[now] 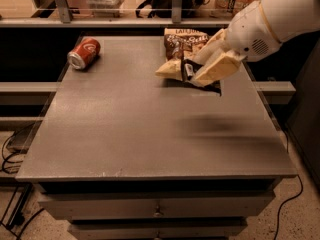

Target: Move rxbar chocolate near coke can

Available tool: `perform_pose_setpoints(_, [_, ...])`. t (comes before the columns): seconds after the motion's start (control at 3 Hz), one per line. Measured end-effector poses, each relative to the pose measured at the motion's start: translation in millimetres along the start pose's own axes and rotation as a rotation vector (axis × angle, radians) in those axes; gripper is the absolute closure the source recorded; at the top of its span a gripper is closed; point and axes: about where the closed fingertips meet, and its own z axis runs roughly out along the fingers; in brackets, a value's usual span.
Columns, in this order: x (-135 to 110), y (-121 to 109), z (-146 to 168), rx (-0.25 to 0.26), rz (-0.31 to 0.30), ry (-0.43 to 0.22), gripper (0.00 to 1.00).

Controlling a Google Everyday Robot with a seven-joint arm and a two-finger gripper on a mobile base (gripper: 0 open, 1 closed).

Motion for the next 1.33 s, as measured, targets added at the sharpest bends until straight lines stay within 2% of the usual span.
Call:
perform_pose_setpoints(0.33, [-34,-16,36,-0.025,0.023,-0.149,1.00])
perform_pose_setpoints(0.67, [-60,-28,72,-0.045,0.089,-0.268,1.00])
perform_pose_setpoints(1.0, [-81,-51,108,-0.009,0.165,-0.327,1.00])
perform_pose_setpoints(1.33, [-81,-50,110,-0.013,0.168,-0.330,1.00])
